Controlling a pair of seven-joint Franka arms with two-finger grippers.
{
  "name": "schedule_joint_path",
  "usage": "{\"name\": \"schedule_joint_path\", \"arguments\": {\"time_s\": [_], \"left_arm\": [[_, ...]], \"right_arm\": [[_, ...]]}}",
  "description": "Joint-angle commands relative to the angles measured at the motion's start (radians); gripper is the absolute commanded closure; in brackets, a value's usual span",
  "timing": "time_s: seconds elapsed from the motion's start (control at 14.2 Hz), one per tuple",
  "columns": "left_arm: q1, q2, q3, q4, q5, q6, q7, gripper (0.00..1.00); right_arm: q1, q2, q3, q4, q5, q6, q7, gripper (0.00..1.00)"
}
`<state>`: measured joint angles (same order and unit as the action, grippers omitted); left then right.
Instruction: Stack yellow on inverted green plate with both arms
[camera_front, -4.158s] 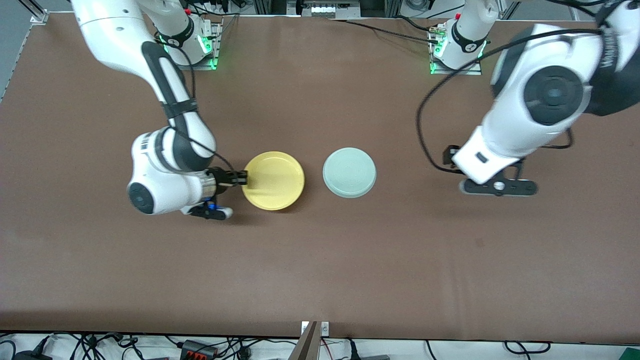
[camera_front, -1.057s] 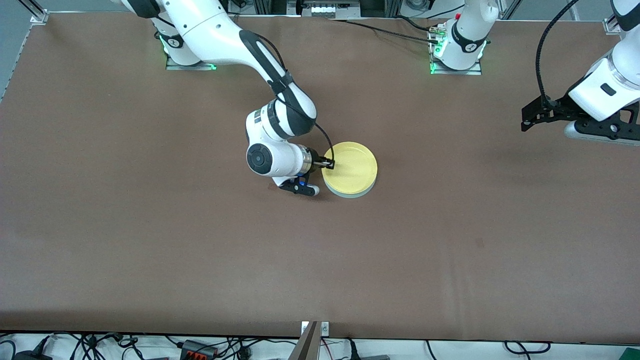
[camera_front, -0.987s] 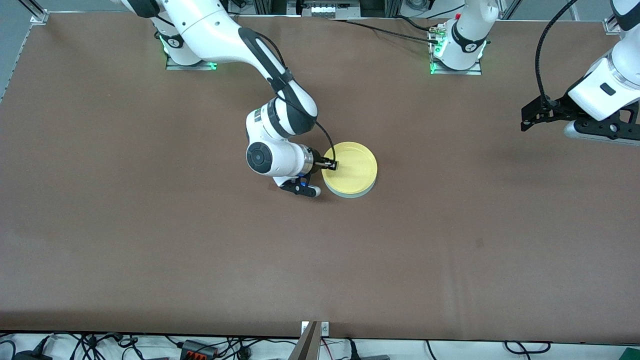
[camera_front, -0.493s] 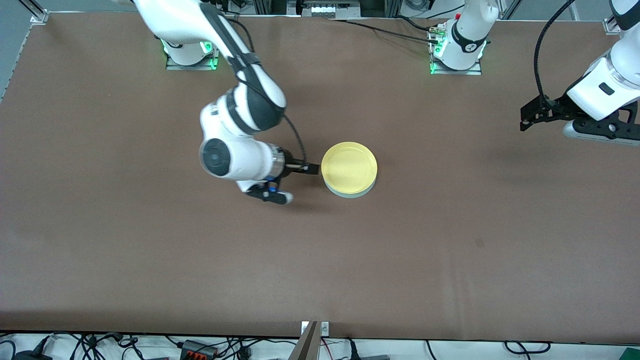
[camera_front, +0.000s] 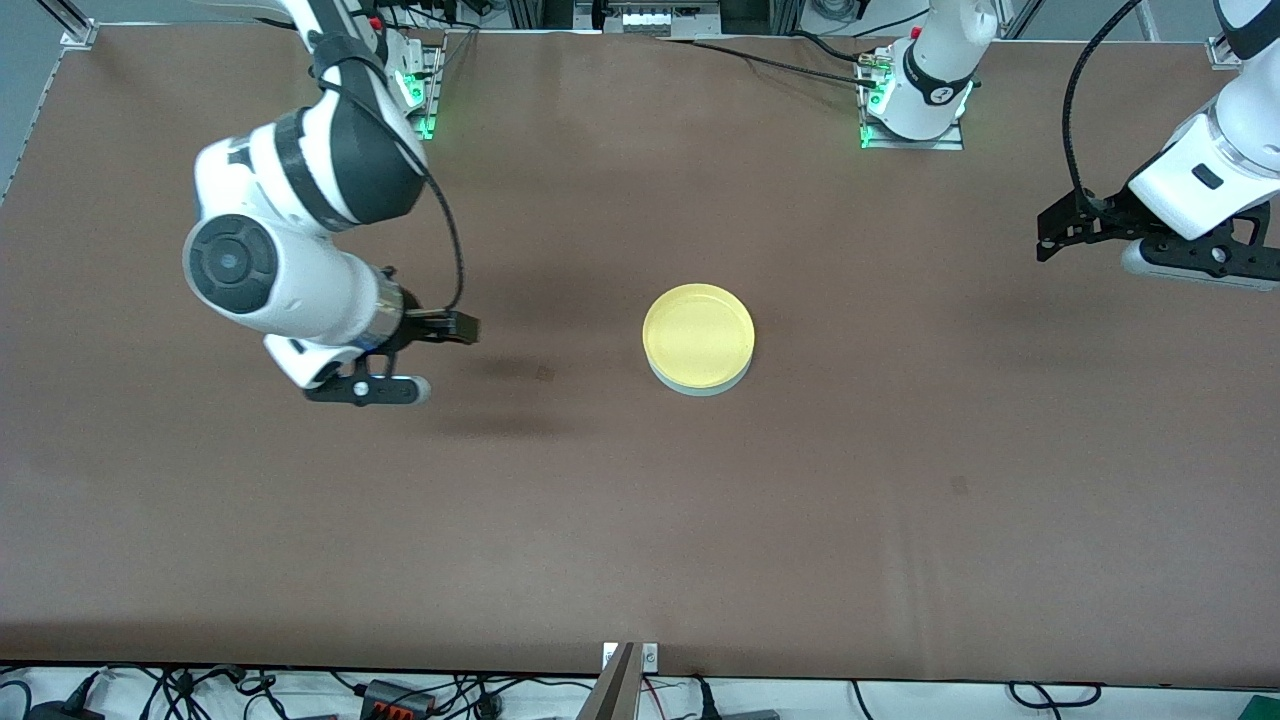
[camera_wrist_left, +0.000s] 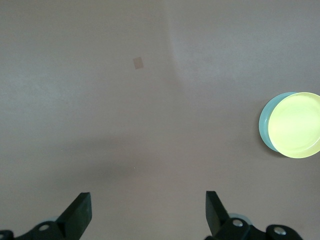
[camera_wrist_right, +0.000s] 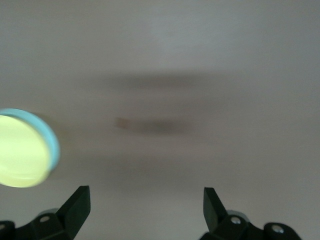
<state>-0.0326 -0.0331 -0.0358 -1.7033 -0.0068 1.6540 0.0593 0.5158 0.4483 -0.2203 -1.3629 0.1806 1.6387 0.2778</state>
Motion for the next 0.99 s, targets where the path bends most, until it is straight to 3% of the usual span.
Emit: {"name": "schedule_joint_path", "arguments": {"time_s": [0.0, 0.21, 0.49, 0.63, 0.92], "left_arm": [[0.008, -0.011, -0.009, 0.011, -0.013, -0.023, 0.004, 0.0], [0.008, -0.01, -0.009, 0.014, -0.012, -0.028, 0.005, 0.0], [0.007, -0.01, -0.01, 0.019, -0.012, -0.034, 0.005, 0.0], [0.007, -0.01, -0.01, 0.019, -0.012, -0.036, 0.004, 0.0], [0.006, -0.01, -0.022, 0.021, -0.012, -0.036, 0.004, 0.0]], "right_arm": [[-0.022, -0.052, -0.027, -0.019, -0.047, -0.028, -0.051, 0.0], [-0.023, -0.074, -0.117, -0.016, -0.038, -0.026, -0.049, 0.0], [-0.051, -0.089, -0.172, 0.068, -0.036, -0.036, -0.061, 0.0], [-0.127, -0.117, -0.133, 0.067, -0.038, -0.037, -0.06, 0.0], [-0.366, -0.197, 0.089, 0.056, -0.122, -0.028, -0.069, 0.0]]}}
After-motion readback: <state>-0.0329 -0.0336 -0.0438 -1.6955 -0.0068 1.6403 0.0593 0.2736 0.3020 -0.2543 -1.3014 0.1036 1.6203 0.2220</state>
